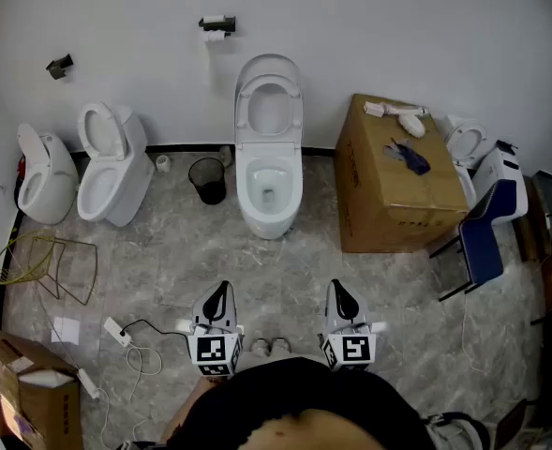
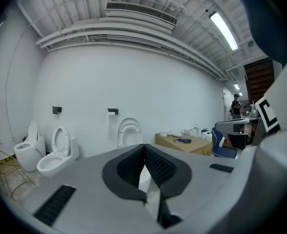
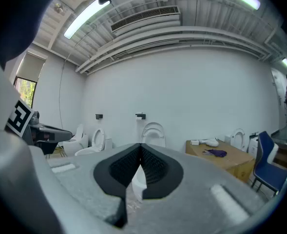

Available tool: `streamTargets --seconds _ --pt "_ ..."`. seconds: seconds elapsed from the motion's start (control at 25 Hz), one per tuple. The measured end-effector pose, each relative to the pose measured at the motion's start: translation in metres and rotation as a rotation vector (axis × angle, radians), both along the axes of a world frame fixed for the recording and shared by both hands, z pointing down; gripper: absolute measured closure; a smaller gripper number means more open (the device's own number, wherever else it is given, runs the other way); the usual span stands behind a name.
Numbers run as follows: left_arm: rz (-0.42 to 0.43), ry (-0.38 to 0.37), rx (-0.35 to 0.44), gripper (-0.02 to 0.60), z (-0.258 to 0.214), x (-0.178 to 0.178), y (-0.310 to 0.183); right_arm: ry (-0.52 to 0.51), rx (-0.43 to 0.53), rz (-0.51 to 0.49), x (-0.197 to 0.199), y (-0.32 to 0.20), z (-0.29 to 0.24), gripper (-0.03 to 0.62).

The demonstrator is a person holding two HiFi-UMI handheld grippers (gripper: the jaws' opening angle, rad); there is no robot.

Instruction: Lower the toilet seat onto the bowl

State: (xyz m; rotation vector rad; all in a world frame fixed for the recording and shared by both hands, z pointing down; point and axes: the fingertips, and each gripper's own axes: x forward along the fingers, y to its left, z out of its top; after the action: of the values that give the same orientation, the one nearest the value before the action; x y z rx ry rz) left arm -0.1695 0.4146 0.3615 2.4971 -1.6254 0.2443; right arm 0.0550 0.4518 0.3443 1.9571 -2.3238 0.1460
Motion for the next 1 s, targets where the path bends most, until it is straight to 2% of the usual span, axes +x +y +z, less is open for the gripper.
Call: streamTargets --seconds 0.48,0.6,0.72,1.0 --pt "-0.021 -0.014 -0.027 0.578 0.004 -0.009 -0.011 0.015 -0.025 -0.012 -0.005 -0.016 0.000 0.589" --pt "-0.025 -0.006 -0.012 0.578 0.002 -0.010 -0.018 0.020 -0.024 -0.011 -0.006 -0.023 0.000 0.589" --pt "-0.030 -0.013 -0.046 0.578 0.008 -0.010 -0.021 -0.001 0.003 0.003 -0.001 -0.028 -0.004 0.589" --pt "-0.032 -0.005 -0.021 0.578 0.005 -0.002 -0.037 -0.013 0.010 0.024 0.012 -0.038 -0.004 0.588"
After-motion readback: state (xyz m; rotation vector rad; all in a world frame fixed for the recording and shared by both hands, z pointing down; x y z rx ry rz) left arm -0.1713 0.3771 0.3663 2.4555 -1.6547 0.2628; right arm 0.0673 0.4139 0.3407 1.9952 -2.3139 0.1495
